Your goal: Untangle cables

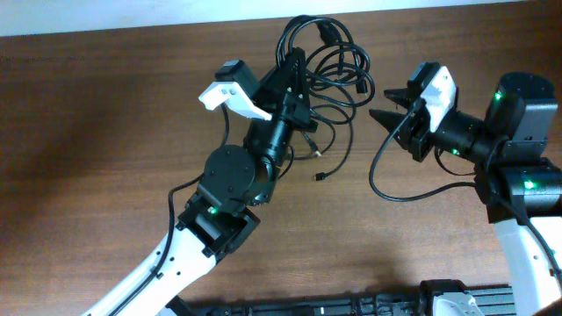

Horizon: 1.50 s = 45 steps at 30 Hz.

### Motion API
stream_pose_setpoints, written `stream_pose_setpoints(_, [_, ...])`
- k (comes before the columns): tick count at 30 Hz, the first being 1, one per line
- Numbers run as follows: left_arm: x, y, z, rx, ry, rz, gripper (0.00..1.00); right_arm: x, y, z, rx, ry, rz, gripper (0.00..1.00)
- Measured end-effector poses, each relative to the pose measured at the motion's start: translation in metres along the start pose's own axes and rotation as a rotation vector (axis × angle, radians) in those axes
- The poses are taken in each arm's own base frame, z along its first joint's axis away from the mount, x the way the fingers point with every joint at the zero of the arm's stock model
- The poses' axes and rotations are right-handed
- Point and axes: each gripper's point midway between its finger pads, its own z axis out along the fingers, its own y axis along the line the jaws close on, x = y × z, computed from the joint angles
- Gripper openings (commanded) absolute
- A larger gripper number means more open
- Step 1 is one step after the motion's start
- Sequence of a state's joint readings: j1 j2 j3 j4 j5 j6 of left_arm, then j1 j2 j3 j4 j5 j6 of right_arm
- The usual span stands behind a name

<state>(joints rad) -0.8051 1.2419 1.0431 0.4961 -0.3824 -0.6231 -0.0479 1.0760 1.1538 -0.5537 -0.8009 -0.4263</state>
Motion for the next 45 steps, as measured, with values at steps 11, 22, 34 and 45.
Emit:
stream_pose_setpoints(11, [0.032,-0.029,-0.005,0.209,0.140,0.352,0.00,-0.056,0.010,-0.022,0.023,-0.196,-0.176,0.61])
stream_pose_setpoints(22, [0.027,-0.046,-0.009,0.290,0.116,0.364,0.00,-0.060,0.040,-0.026,-0.143,-0.241,-0.181,0.35])
stream_pose_setpoints(34, [-0.023,-0.020,-0.003,0.077,-0.091,0.125,0.00,-0.049,0.060,-0.028,-0.266,-0.217,-0.102,0.32])
stream_pose_setpoints(45, [0.043,-0.046,-0.013,0.328,0.180,0.437,0.00,-0.068,0.040,-0.028,-0.149,-0.271,-0.191,0.87])
